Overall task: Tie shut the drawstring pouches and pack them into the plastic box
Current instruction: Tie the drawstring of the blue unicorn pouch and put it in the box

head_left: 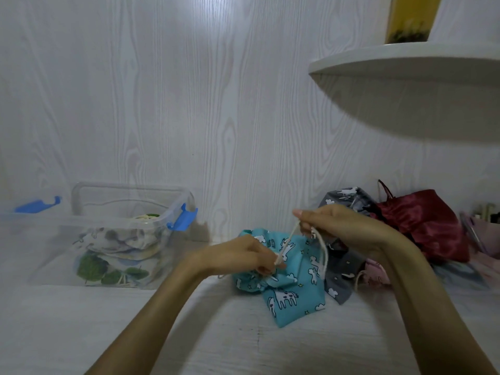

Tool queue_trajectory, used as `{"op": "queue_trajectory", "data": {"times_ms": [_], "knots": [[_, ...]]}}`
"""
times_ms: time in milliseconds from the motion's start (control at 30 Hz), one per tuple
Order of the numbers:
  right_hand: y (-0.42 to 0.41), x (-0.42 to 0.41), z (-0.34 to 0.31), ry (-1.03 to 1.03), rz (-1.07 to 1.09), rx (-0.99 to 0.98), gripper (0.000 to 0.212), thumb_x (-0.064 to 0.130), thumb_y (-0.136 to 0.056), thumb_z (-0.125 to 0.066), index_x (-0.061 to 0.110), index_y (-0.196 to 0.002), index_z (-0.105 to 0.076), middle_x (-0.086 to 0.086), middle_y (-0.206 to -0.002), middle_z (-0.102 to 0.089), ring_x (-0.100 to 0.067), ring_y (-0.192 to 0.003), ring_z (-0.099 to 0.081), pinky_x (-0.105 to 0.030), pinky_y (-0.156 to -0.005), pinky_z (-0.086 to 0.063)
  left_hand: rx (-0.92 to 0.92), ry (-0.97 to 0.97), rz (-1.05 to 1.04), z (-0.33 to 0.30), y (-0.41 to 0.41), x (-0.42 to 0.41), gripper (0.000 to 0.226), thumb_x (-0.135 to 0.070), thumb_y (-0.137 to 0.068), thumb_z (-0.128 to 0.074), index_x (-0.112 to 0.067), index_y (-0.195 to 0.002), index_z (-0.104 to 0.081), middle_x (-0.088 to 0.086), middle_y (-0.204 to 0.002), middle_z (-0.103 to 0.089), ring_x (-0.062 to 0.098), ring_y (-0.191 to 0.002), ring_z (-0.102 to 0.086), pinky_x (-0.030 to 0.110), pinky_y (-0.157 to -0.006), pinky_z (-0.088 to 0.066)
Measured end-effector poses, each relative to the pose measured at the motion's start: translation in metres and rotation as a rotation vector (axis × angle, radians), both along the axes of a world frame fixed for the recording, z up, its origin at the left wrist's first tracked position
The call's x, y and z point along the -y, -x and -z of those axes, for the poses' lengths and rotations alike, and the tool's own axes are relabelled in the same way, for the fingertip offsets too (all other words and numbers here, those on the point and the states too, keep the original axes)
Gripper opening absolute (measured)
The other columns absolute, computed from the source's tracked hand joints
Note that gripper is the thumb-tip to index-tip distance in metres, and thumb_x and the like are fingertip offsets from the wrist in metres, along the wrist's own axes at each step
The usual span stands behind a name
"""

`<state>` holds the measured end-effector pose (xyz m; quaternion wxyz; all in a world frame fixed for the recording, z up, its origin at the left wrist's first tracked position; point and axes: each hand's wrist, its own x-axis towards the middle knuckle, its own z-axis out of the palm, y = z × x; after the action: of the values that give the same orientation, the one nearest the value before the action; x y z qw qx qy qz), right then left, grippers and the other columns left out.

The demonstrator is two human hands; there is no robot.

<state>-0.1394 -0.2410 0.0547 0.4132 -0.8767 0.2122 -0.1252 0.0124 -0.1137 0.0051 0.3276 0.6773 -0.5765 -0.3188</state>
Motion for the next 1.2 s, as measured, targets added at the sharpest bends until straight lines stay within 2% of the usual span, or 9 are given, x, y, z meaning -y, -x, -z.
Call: {"op": "queue_trajectory", "data": {"times_ms": [167, 233, 300, 433, 533, 600, 733, 1000, 1200], "knots": [[-0.010, -0.020, 0.002, 0.038, 0.003, 0.080, 0.034, 0.045, -0.093, -0.044, 0.023, -0.079, -0.066, 0.006, -0.092, -0.058, -0.007, -0.093, -0.051, -0.019, -0.073, -0.035, 0.007, 0.007, 0.074, 0.010, 0.014, 0.007, 0.035, -0.034, -0.096, -0.050, -0.011, -0.112, -0.070, -0.002, -0.100, -0.072, 0.014, -0.098, -0.066, 0.026, -0.097, -0.048], [-0.017, -0.028, 0.008, -0.007, -0.085, 0.084, 0.038, 0.046, -0.096, -0.035, 0.026, -0.109, -0.066, 0.017, -0.110, -0.053, 0.002, -0.106, -0.044, -0.019, -0.090, -0.031, -0.016, 0.016, 0.062, 0.011, 0.017, 0.007, 0.034, -0.032, -0.098, -0.046, -0.012, -0.106, -0.072, -0.001, -0.091, -0.069, 0.019, -0.096, -0.064, 0.027, -0.096, -0.047], [-0.025, -0.030, 0.013, -0.054, -0.102, 0.097, 0.045, 0.046, -0.099, -0.028, 0.026, -0.125, -0.058, 0.019, -0.116, -0.051, 0.001, -0.110, -0.044, -0.020, -0.096, -0.029, -0.075, 0.007, 0.063, 0.011, 0.016, 0.006, 0.032, -0.028, -0.099, -0.045, -0.010, -0.106, -0.071, 0.008, -0.105, -0.071, 0.023, -0.102, -0.064, 0.028, -0.098, -0.047], [-0.030, -0.007, 0.022, -0.015, 0.103, 0.163, 0.025, 0.023, -0.101, -0.035, 0.016, -0.109, -0.058, 0.001, -0.106, -0.065, -0.016, -0.098, -0.058, -0.016, -0.070, -0.042, -0.242, 0.036, -0.024, 0.002, 0.007, 0.004, 0.029, -0.028, -0.098, -0.047, -0.014, -0.099, -0.073, 0.012, -0.112, -0.070, 0.023, -0.108, -0.064, 0.030, -0.100, -0.048], [-0.015, 0.010, 0.023, 0.104, -0.050, 0.082, 0.024, 0.000, -0.092, -0.049, 0.017, -0.101, -0.064, 0.005, -0.103, -0.067, -0.003, -0.089, -0.060, -0.007, -0.069, -0.046, -0.303, 0.075, -0.054, -0.004, -0.001, 0.000, 0.031, -0.032, -0.097, -0.047, -0.022, -0.091, -0.075, 0.004, -0.107, -0.073, 0.018, -0.107, -0.065, 0.029, -0.101, -0.047], [-0.009, 0.011, 0.022, 0.157, -0.146, 0.054, 0.024, 0.007, -0.086, -0.064, 0.025, -0.101, -0.068, 0.010, -0.105, -0.067, -0.001, -0.089, -0.060, -0.009, -0.075, -0.047, -0.315, 0.089, -0.070, -0.007, -0.007, -0.003, 0.031, -0.034, -0.097, -0.046, -0.020, -0.097, -0.074, 0.005, -0.110, -0.072, 0.019, -0.109, -0.065, 0.030, -0.101, -0.047], [-0.013, 0.008, 0.023, 0.216, -0.048, 0.209, 0.029, 0.022, -0.073, -0.080, 0.032, -0.094, -0.063, 0.005, -0.106, -0.058, -0.007, -0.084, -0.052, -0.005, -0.065, -0.042, -0.361, 0.097, -0.109, -0.007, -0.012, -0.004, 0.032, -0.032, -0.097, -0.046, -0.018, -0.096, -0.074, 0.010, -0.110, -0.071, 0.024, -0.108, -0.064, 0.036, -0.104, -0.045], [-0.024, -0.003, 0.029, 0.345, -0.114, 0.305, 0.016, 0.020, -0.077, -0.075, 0.030, -0.089, -0.075, 0.011, -0.080, -0.064, 0.004, -0.072, -0.048, -0.010, -0.067, -0.037, -0.346, 0.075, -0.108, -0.007, -0.013, -0.004, 0.032, -0.033, -0.097, -0.047, -0.019, -0.096, -0.076, 0.012, -0.109, -0.069, 0.021, -0.103, -0.063, 0.039, -0.106, -0.041], [-0.017, 0.005, 0.026, 0.411, -0.054, 0.175, 0.012, 0.027, -0.085, -0.066, 0.032, -0.075, -0.063, 0.014, -0.090, -0.060, -0.007, -0.091, -0.047, -0.021, -0.074, -0.031, -0.348, 0.109, -0.178, -0.008, -0.026, -0.011, 0.030, -0.034, -0.093, -0.053, -0.015, -0.102, -0.074, 0.007, -0.110, -0.071, 0.020, -0.111, -0.063, 0.029, -0.100, -0.048]]}}
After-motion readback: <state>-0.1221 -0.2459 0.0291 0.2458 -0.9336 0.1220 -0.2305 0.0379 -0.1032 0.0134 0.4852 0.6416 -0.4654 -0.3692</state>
